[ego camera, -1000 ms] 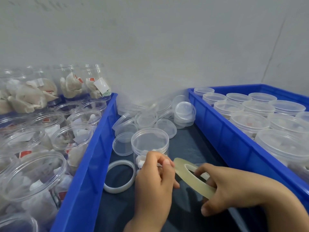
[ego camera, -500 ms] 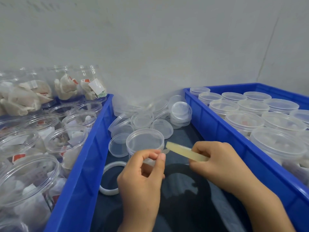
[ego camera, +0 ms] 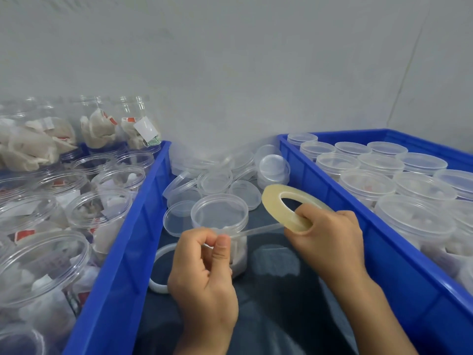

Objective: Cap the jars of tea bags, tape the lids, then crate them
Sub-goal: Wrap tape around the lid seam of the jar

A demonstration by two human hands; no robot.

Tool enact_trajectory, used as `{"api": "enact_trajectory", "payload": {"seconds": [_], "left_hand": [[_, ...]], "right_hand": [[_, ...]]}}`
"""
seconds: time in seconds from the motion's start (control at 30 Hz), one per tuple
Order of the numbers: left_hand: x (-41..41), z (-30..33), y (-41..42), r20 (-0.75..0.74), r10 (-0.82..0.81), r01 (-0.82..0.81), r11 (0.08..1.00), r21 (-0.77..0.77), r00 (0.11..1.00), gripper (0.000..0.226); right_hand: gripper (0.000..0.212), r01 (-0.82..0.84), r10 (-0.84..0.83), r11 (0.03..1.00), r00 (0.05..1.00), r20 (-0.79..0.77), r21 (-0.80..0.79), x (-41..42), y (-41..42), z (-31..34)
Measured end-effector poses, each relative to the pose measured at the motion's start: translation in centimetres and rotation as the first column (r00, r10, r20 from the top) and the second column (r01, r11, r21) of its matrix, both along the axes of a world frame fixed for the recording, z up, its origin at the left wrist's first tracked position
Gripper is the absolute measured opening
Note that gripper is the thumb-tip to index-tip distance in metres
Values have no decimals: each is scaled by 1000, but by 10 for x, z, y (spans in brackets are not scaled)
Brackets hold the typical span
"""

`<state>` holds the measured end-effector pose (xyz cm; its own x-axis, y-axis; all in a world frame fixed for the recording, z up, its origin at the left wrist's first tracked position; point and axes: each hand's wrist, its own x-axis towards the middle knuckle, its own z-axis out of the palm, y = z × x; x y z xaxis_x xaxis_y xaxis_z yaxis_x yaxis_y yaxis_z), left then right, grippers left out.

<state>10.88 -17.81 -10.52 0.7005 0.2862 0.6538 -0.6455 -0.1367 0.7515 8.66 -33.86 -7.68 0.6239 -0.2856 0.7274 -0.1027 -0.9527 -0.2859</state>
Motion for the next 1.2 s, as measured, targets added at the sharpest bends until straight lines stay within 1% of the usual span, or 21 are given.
{"api": "enact_trajectory", "payload": {"seconds": [0.1, 0.13, 0.2, 0.3, 0.43, 0.6, 0.73, 0.87, 1.0, 1.07, 1.2], "left_hand": [[7, -8, 2, 2, 77, -77, 995, 66, 997, 12], [9, -10, 4, 3, 94, -94, 992, 89, 996, 12], [13, -13, 6, 8, 117, -117, 985, 124, 993, 11], [17, -16, 5, -13, 132, -129, 982, 137, 991, 16], [19, -17, 3, -17, 151, -147, 978, 149, 988, 18], [21, -19, 4, -25, 167, -160, 970, 183, 986, 17], [22, -20, 3, -36, 175, -164, 967, 197, 984, 15], [23, -21, 4, -70, 170, -154, 969, 194, 983, 16], [24, -21, 4, -110, 173, -150, 970, 193, 979, 17], [24, -21, 4, -122, 164, -141, 974, 176, 979, 19], [24, -22, 1, -162, 98, -86, 993, 77, 982, 18]], "right_hand": [[42, 81, -77, 995, 995, 57, -60, 8, 4, -9], [40, 95, -87, 991, 992, 90, -89, 10, 5, -11], [28, 115, -94, 985, 982, 162, -127, 13, 6, -15], [28, 130, -101, 984, 972, 210, -126, 15, 6, -18], [26, 156, -134, 983, 971, 200, -97, 18, 7, -21], [23, 149, -129, 986, 968, 214, -78, 20, 9, -22], [25, 138, -128, 989, 978, 165, -53, 20, 9, -26], [26, 121, -121, 993, 979, 165, 10, 20, 15, -24], [25, 119, -119, 993, 980, 159, 13, 20, 17, -21], [23, 118, -118, 993, 982, 150, 7, 18, 17, -22], [22, 107, -108, 994, 983, 145, 12, 19, 17, -24]]}}
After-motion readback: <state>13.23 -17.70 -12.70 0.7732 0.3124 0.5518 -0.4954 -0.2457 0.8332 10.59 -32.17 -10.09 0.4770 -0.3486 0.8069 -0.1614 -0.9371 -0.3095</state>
